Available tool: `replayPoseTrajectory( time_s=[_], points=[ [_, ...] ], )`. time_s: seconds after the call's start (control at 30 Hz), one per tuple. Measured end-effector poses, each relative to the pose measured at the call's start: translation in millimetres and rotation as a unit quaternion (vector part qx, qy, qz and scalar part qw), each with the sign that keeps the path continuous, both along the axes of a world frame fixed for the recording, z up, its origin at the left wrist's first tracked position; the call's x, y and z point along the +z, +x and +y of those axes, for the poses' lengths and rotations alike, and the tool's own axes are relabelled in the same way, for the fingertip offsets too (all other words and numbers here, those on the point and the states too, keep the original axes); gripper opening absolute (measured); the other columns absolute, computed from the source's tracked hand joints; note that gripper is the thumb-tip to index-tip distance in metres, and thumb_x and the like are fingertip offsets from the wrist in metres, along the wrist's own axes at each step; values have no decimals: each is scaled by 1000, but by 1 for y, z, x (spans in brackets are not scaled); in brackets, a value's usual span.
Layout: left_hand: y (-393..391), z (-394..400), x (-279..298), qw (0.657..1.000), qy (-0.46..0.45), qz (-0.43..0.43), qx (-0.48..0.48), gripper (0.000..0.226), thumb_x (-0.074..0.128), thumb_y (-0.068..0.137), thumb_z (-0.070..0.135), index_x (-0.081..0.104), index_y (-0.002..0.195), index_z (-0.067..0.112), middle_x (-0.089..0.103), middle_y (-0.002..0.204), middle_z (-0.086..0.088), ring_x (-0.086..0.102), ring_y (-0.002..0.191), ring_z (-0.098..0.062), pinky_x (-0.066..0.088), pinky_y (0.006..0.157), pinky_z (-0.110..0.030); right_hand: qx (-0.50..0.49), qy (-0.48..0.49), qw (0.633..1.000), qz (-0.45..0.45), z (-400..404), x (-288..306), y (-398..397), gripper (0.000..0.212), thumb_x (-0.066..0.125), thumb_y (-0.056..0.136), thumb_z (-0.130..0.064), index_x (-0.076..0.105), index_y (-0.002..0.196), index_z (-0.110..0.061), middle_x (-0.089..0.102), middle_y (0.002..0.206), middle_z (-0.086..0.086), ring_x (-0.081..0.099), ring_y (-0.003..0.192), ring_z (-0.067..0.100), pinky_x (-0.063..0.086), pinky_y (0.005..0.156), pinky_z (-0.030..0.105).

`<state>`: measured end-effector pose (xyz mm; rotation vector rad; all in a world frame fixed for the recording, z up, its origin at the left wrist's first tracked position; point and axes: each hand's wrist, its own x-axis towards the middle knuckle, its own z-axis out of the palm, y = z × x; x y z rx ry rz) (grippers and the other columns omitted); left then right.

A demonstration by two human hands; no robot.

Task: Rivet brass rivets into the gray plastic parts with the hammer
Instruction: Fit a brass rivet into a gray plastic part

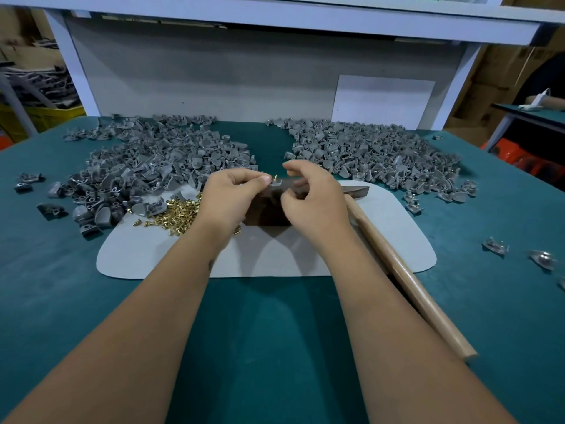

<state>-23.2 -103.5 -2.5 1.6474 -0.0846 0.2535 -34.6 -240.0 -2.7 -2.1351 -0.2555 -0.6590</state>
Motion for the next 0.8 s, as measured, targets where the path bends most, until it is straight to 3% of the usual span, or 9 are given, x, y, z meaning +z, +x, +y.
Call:
replayPoseTrajectory(
  time_s=[0.17,0.43,0.6,0.8],
  points=[
    [-1,0,2,999,-31,-16,-37,16,65,90,6,74,78,11,71,69,5,66,67,-2,50,62,-11,-11,-93,995,-24,3,0,1,36,71,80,-26,65,114,-15,65,110,-1,54,104,18,41,87,28],
    [-1,-1,1,997,-8,-40,-65,24,64,90,3,72,72,17,71,64,7,64,63,-3,51,63,-13,-17,-178,983,-43,0,4,-2,21,61,90,-23,67,105,-9,65,100,8,52,98,26,40,83,38],
    [-2,0,0,995,-5,-47,-89,22,63,92,2,72,77,15,72,67,8,67,67,-4,52,66,-15,-31,-215,975,-42,1,3,-1,19,55,93,-22,65,97,-7,65,96,8,51,97,26,37,78,35],
    [-2,0,-1,995,-8,-45,-89,18,63,91,1,72,81,12,72,79,-4,65,99,-15,46,101,-30,-41,-254,964,-74,1,1,-1,19,53,95,-21,64,95,-5,65,92,9,51,92,28,30,72,30]
  ],
)
